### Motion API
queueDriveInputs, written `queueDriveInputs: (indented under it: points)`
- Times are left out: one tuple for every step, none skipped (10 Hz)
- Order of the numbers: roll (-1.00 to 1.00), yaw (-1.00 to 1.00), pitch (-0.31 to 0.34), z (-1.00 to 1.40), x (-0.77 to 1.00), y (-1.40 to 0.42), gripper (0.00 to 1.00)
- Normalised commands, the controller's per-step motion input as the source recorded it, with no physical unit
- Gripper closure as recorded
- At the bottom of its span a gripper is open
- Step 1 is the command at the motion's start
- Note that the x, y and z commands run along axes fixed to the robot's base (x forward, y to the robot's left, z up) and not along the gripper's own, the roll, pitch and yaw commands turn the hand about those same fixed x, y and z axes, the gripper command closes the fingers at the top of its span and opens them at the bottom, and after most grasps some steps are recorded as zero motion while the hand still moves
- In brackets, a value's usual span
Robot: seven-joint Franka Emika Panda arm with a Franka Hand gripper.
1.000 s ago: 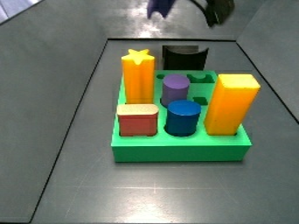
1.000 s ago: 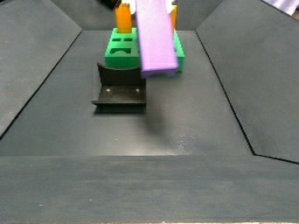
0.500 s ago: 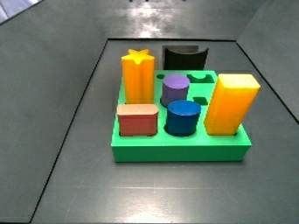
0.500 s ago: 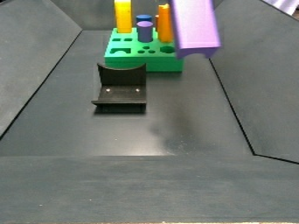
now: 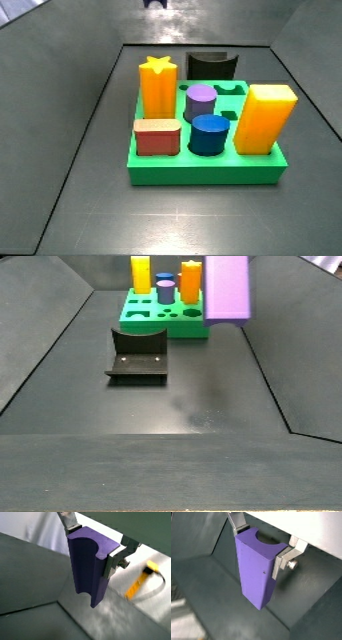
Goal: Pick up the arch object. Move up. Place the arch object on the fixture. Regrasp the arch object. Rotate the arch object. Move to above the board. Insert the arch object.
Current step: Rotate the arch object.
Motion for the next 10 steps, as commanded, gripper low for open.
queueDriveInputs:
  points:
    - [-0.93,-1.00,0.017,0.04,-0.07,0.04,1.00]
    - [-0.92,-1.00,0.072,0.02,-0.02,0.03,1.00]
    - [-0.91,-1.00,0.110,0.00,0.00,0.03,1.00]
    - [-0.89,-1.00,0.198,0.01,0.00,0.01,1.00]
    - [-0.89,-1.00,0.229,0.02,-0.01,0.01,1.00]
    - [-0.90,-1.00,0.291,0.03,-0.03,0.02,1.00]
    - [-0.91,-1.00,0.358,0.03,-0.02,0.02,1.00]
    - [-0.92,-1.00,0.415,0.03,-0.01,0.02,1.00]
    - [-0.93,-1.00,0.455,0.03,0.00,0.02,1.00]
    - [-0.96,-0.98,0.543,0.03,0.02,0.02,1.00]
